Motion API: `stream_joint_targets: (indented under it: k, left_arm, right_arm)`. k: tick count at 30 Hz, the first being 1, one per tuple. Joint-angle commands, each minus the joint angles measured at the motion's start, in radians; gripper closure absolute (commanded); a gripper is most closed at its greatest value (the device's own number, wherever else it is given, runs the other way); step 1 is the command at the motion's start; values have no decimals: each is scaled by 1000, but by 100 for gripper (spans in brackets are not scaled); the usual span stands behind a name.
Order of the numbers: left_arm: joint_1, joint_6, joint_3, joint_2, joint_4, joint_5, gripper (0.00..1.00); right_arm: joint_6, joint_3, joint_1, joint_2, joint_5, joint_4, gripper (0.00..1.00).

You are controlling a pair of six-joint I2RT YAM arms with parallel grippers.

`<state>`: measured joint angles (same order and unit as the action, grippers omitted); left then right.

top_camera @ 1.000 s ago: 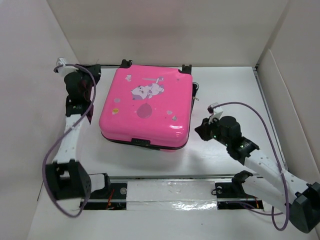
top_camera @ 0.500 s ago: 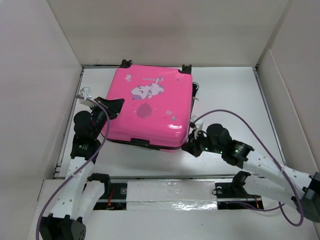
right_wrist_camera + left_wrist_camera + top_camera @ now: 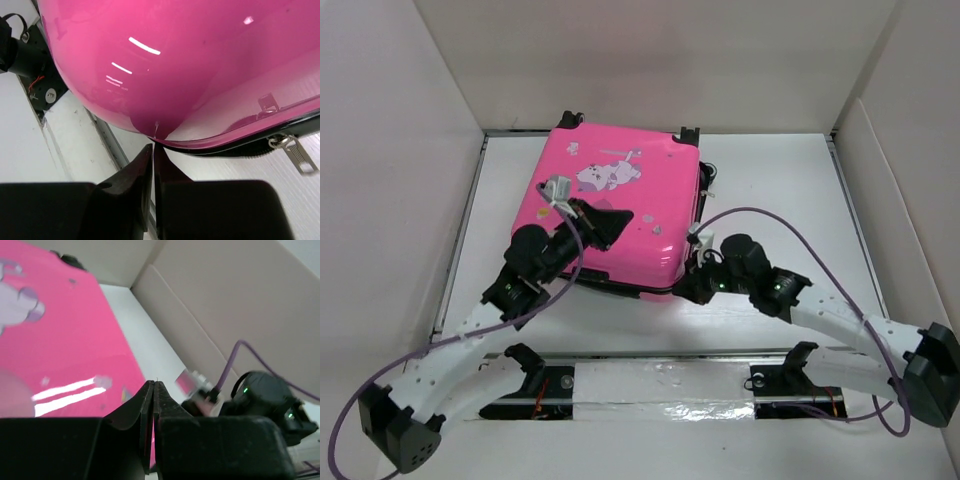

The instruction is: Pack the luggage

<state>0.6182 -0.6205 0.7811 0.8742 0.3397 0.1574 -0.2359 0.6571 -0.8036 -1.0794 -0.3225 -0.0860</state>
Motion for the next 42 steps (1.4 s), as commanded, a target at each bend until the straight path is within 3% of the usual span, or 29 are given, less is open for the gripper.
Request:
stream_joint_targets:
  k: [1,2,3,5,7,8,9,12,14,17,18,20,21,22,24,27,32,37,42]
  left_arm:
    - [34,32,-135,-204,-19,-119,100]
    - [34,0,-167,-243,-48,-96,100]
    - [34,-19,-237,-274,-82,-82,100]
    - [34,-51,-317,-381,-146,-58,100]
    - [34,-100,-420,-498,-217,-61,100]
    - [34,-111,-440,-536,-240,-74,100]
    - [34,-126,-466,-572,-269,-85,100]
    - [34,-127,-502,-649,-411,-111,100]
    - [34,-136,-540,-644,-400,-92,100]
    - [34,-140,-583,-641,-409,-105,100]
    - [34,-136,-595,-652,-416,-114,100]
    - [67,-148,-614,-695,-438,-134,100]
    - [83,-151,-624,-704,-455,-148,100]
    - [100,-154,-626,-713,-487,-188,100]
    - [112,-162,-634,-721,-482,-206,100]
    - [112,-171,-641,-718,-476,-202,100]
    - [112,-151,-615,-523,-369,-277,100]
    - [112,-119,-585,-387,-234,-265,100]
    - [112,-107,-577,-373,-219,-271,100]
  right_arm:
    - [17,1,26,123,134,98,85]
    - [24,-34,36,160,149,89,79]
    - [29,-49,37,195,160,89,66]
    - [52,-68,63,291,165,14,60]
    - [63,-97,102,358,209,-17,68]
    - [64,-114,124,374,230,-21,77]
    - [61,-146,186,381,238,-8,97]
    - [64,-181,321,342,66,90,100]
    - [75,-191,369,281,-12,200,100]
    - [127,-171,438,225,-148,232,100]
    - [138,-168,451,195,-208,238,99]
    - [135,-186,460,177,-272,297,85]
    - [127,-197,460,164,-305,328,67]
    - [112,-206,460,153,-317,360,60]
    - [127,-194,460,130,-358,390,54]
    - [150,-168,451,75,-377,367,52]
    - [147,-155,451,-7,-391,373,52]
    - [147,-152,428,-27,-405,400,52]
    - [162,-117,396,-76,-377,408,52]
